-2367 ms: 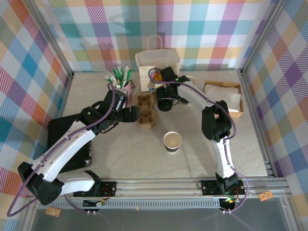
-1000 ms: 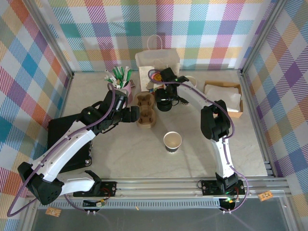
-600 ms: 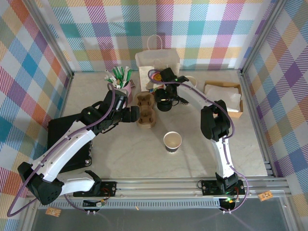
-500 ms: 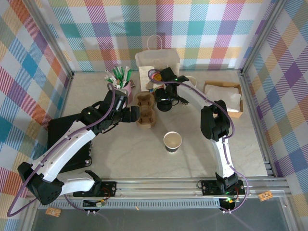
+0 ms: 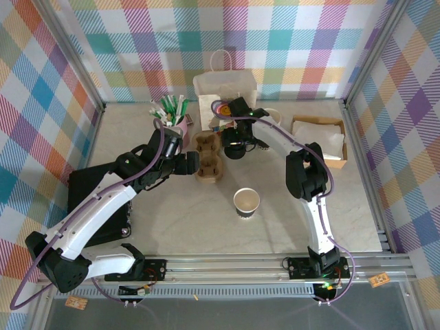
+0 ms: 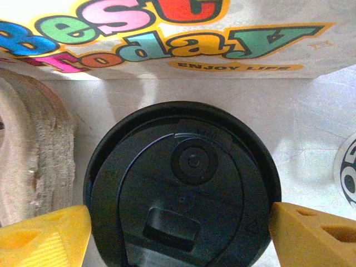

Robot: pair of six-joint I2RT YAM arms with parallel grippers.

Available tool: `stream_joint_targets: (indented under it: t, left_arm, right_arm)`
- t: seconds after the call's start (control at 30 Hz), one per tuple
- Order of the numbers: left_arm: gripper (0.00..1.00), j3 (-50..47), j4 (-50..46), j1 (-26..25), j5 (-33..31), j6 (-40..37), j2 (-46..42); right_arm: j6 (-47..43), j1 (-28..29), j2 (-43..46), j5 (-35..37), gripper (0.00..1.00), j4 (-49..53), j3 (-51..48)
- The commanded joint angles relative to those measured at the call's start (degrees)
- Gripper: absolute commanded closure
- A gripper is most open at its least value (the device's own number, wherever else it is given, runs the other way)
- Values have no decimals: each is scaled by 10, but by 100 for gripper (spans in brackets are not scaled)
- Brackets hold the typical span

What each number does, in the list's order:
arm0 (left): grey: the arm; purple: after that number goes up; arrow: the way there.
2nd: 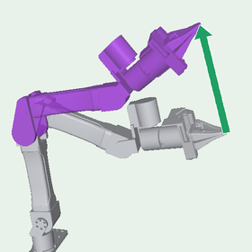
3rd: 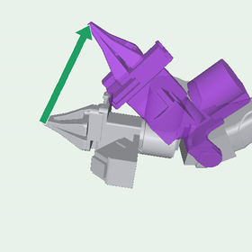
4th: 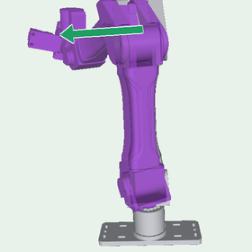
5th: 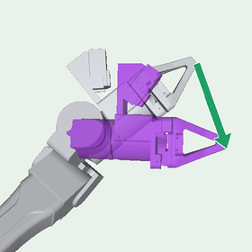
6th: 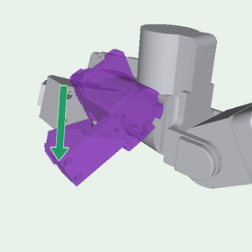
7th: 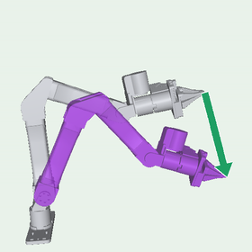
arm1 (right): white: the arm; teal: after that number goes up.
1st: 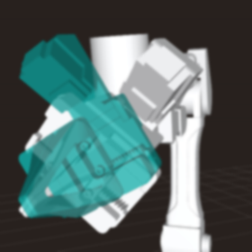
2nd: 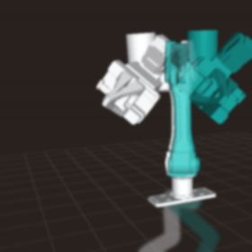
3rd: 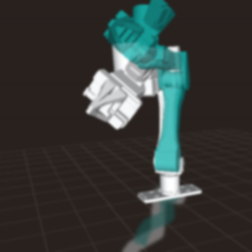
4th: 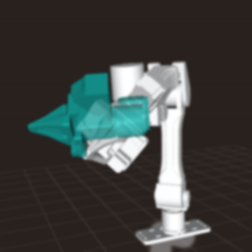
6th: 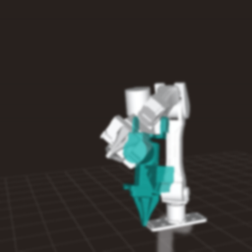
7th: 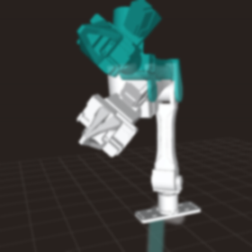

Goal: Pack the takeout coffee

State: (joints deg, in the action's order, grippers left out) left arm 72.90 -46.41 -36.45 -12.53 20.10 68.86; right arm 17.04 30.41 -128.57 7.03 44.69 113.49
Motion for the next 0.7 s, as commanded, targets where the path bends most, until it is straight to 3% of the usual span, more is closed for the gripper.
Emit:
stream_joint_targets:
  t: [0.0,0.27,0.67]
  left_arm:
    - [14,-3,-7,3,1,0,-15]
    - [14,-5,-7,4,-2,2,-20]
    - [14,-7,1,4,-2,3,-14]
  right_arm:
    - [-12,-2,-14,3,17,11,19]
    - [-15,-2,-15,4,23,16,26]
    - [-7,-2,17,-1,42,9,4]
